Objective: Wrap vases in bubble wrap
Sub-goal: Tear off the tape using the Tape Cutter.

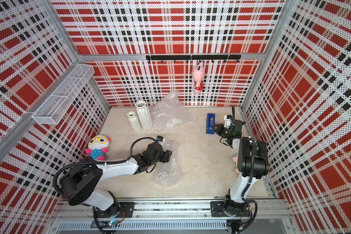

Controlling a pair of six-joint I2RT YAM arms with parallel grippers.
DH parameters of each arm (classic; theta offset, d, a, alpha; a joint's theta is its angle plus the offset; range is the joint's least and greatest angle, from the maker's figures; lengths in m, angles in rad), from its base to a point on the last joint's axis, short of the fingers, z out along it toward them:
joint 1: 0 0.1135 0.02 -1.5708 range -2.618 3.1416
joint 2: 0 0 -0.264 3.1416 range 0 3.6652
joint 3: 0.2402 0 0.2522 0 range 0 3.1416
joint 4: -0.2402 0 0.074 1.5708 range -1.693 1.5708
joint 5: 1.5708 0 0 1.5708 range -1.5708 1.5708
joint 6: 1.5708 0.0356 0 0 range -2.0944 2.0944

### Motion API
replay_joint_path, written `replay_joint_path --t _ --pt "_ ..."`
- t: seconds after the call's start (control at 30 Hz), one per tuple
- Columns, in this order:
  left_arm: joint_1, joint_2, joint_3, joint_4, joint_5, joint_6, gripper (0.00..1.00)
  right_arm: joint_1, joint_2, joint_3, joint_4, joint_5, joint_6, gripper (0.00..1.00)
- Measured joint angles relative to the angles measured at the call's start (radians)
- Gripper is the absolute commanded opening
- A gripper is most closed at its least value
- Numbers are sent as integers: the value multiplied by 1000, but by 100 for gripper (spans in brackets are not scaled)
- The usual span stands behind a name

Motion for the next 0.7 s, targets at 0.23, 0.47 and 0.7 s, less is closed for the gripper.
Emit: replay_joint_path --t 0.23,0.47,0.7 --pt "0 0 0 1 0 0 69 0 -15 -55 17 20 2 2" --pt "1 4 2 4 0 0 69 3 -18 -143 37 37 -6 2" --pt "1 10 8 3 0 0 69 29 1 -158 51 86 -18 1"
